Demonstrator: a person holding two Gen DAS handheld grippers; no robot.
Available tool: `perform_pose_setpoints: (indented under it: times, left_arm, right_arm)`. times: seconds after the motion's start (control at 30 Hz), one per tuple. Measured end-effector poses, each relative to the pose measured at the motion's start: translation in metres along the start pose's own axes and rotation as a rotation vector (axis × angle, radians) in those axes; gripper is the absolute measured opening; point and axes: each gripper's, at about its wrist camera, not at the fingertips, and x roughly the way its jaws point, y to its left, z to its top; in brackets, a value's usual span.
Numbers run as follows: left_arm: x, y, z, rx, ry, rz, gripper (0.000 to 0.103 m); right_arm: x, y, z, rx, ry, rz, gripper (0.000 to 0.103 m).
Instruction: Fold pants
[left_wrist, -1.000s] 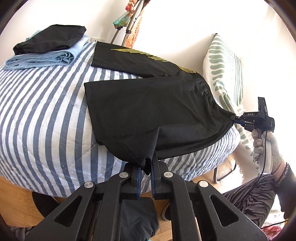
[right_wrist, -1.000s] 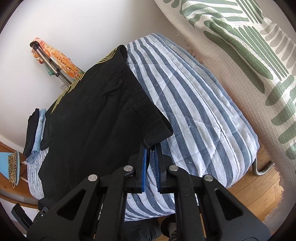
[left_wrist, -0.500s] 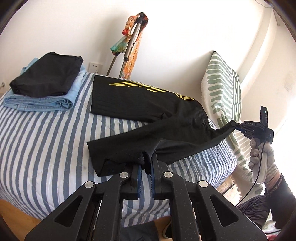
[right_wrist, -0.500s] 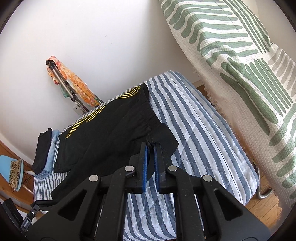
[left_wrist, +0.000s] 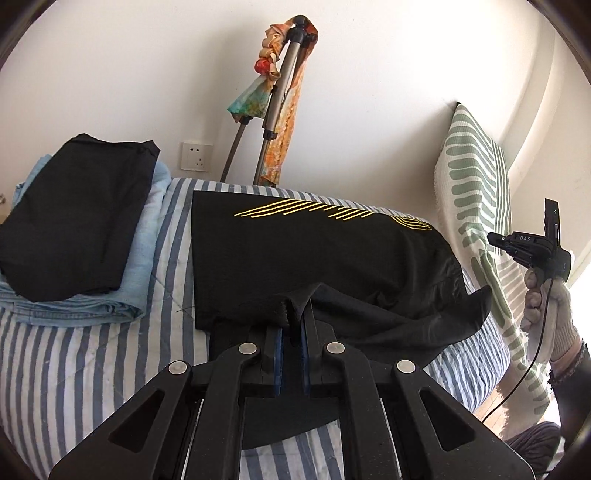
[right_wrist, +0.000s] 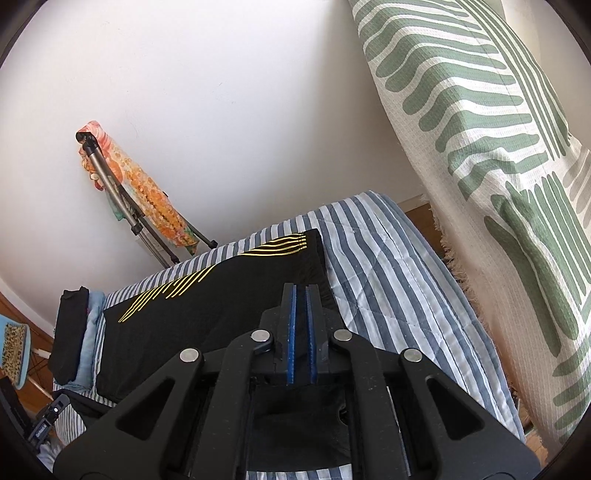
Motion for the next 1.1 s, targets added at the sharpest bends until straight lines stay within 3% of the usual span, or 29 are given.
perform_pose_setpoints:
  times: [0.13,0.17,0.23,0.27,0.3,0.4,0.53,0.57,0.6,0.63,0.77,0.93,1.1]
  left_arm:
    - [0.015,0.006,-0.001,0.002,0.023,-0.013,0.006]
    - [0.016,0.007,-0.001,0.007,0.027,-0.012,0.006]
    - [0.019,0.009,-0.001,0.008,0.036,-0.01,0.006]
    - [0.02,0.011,0.0,0.005,0.043,-0.01,0.006]
    - [0.022,0.012,0.0,0.004,0.048,-0.006,0.006]
    - [0.024,0.011,-0.001,0.009,0.052,0.009,0.006]
    - [0.024,0.006,-0.002,0.02,0.053,0.019,0.006]
    - [0.024,0.006,-0.002,0.02,0.056,0.021,0.006]
    - [0.024,0.005,-0.002,0.02,0.058,0.023,0.006]
    - [0.024,0.006,-0.002,0.019,0.061,0.025,0.006]
    - [0.023,0.011,0.002,0.001,0.074,0.019,0.006]
    - [0.026,0.016,0.017,0.007,0.083,0.021,0.006]
    - [0.04,0.023,0.036,0.024,0.107,0.024,0.006]
  right_arm:
    - [0.003,-0.008,-0.01,-0.074,0.099,-0.003,0.006]
    - [0.002,-0.014,-0.017,-0.085,0.134,-0.022,0.01]
    - [-0.001,-0.028,-0.028,-0.106,0.184,-0.059,0.029]
    - [-0.004,-0.034,-0.031,-0.118,0.19,-0.078,0.051]
    - [-0.006,-0.038,-0.034,-0.135,0.185,-0.08,0.062]
    - [-0.004,-0.042,-0.038,-0.178,0.219,-0.022,0.065]
    - [0.015,-0.035,-0.046,-0.234,0.256,-0.034,0.066]
    - [0.019,-0.033,-0.048,-0.243,0.263,-0.012,0.059]
    - [0.021,-0.029,-0.051,-0.253,0.268,0.0,0.025]
    - [0.023,-0.025,-0.055,-0.27,0.281,-0.005,0.01]
    - [0.014,-0.014,-0.055,-0.315,0.226,-0.032,0.007]
    - [-0.002,-0.012,-0.012,-0.272,0.12,-0.02,0.007]
    - [0.017,0.012,0.027,-0.31,0.059,-0.056,0.003]
